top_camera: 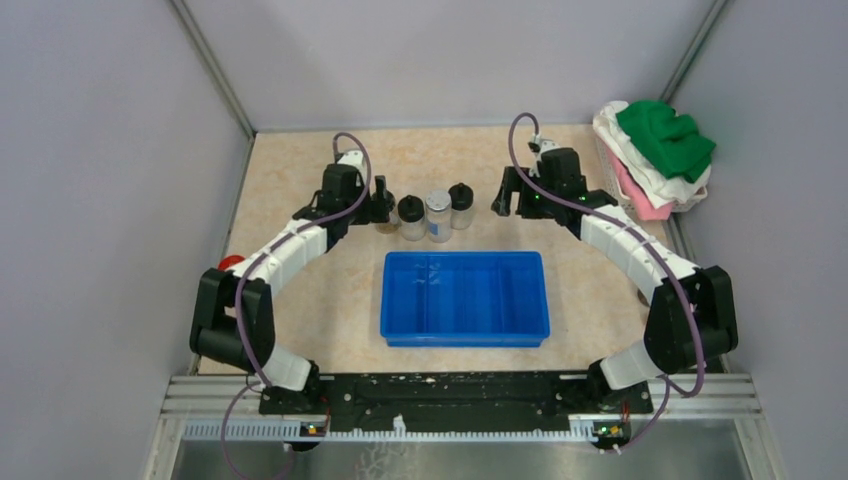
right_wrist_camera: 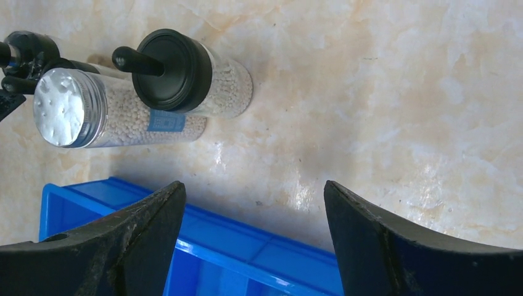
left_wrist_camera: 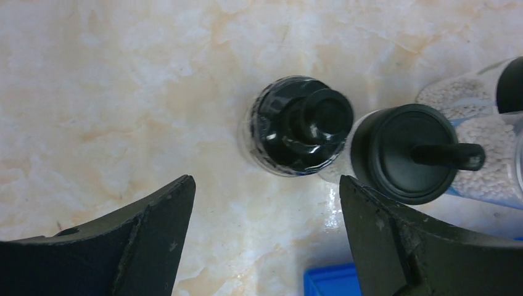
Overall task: Organize the condiment bottles
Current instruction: Pick up the bottle from the center of the board.
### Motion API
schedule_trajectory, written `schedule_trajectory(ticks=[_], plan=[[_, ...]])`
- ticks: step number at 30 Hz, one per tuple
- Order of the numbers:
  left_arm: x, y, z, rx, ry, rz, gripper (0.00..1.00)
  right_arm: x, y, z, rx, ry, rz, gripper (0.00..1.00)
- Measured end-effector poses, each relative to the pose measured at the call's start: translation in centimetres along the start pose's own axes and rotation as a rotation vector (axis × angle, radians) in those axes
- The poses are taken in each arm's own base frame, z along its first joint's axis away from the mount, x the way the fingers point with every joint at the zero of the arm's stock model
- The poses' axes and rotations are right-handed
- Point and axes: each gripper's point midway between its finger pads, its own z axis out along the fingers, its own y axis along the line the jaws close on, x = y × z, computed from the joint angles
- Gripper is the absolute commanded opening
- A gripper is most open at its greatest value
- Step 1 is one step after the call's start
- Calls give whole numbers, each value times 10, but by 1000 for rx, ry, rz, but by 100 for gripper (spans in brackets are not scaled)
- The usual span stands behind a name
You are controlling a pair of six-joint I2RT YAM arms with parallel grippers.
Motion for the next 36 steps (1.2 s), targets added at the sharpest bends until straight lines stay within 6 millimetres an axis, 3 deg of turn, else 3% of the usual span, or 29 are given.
schedule_trajectory(ticks=[7,20,23,30,36], plan=[[-9,-19,19,50,-13,18,93,11,-5,6,7,17,2,83],[-1,-24,54,45,26,51,91,30,-14,18,19,57,-3,83],[1,-23,58,37,31,56,85,32,-17,19,21,60,-3,83],[0,-21,64,16,23,65,49,40,-19,21,15,72,-2,83],[0,-18,64,-3,19,65,37,44,-19,22,10,79,0,83]])
